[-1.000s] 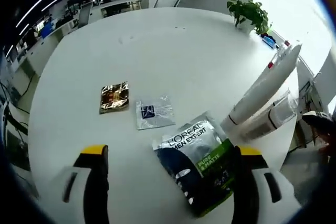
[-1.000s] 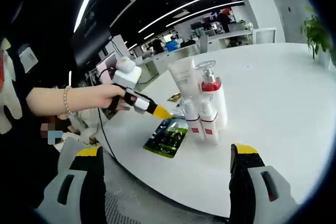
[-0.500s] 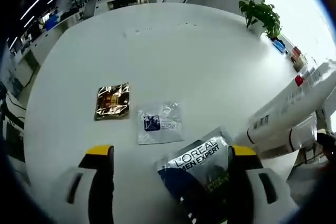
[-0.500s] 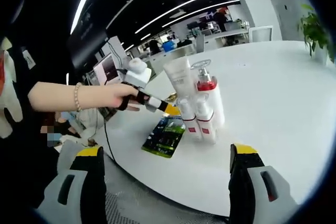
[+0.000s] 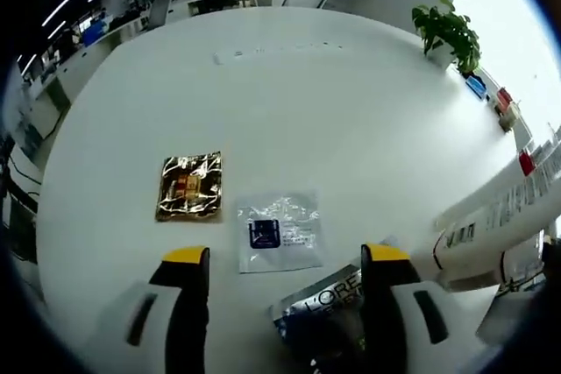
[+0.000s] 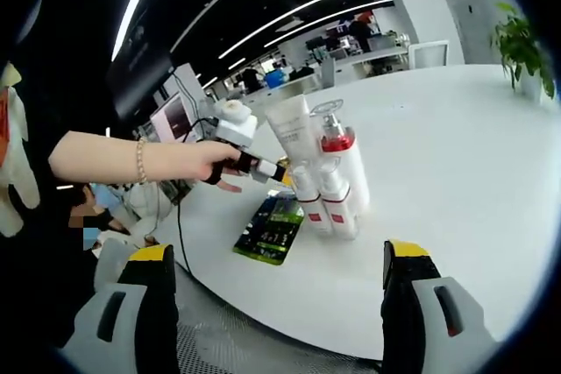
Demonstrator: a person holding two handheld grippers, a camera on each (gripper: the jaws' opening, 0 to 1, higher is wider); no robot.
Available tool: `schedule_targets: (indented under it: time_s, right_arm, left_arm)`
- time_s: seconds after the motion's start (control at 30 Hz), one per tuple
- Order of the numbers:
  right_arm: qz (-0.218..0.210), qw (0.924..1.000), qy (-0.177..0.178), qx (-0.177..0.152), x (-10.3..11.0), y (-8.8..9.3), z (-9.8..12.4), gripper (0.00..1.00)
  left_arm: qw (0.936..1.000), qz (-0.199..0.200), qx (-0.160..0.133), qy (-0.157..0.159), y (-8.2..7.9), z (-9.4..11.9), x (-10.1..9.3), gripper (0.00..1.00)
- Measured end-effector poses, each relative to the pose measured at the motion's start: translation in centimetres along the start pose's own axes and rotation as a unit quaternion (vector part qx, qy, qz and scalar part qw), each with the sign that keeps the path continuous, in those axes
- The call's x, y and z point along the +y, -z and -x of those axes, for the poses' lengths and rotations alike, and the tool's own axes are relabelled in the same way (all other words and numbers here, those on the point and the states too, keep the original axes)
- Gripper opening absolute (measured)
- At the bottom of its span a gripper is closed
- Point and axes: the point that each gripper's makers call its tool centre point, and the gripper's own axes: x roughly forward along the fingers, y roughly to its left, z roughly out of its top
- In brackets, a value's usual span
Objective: Arrange the skincare products in the storage area until every visible bottle or jar stands upright without overlapping.
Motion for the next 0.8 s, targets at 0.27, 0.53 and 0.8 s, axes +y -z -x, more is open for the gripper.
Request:
schedule_targets:
  time_s: [0.27,0.53,0.8]
  right_arm:
    - [-0.002,1.0,0.002,0.003,-0.03,0.06,-0.04,0.98]
    - [-0.002,1.0,0.004,0.004,-0.14,0.1,0.02,0.98]
    - [-0.003,1.0,0.004,0.005,-0.33,0.2,0.06,0.97]
  left_arm:
    - [0.9999,-0.01,0.001,-0.008,-0.24,-0.53,0.34,0.55]
    - [0.9985,-0.05,0.01,-0.021,0.16,-0.55,0.52,0.47]
    - [0.9983,-0.056,0.001,-0.02,-0.23,-1.02,0.67,0.38]
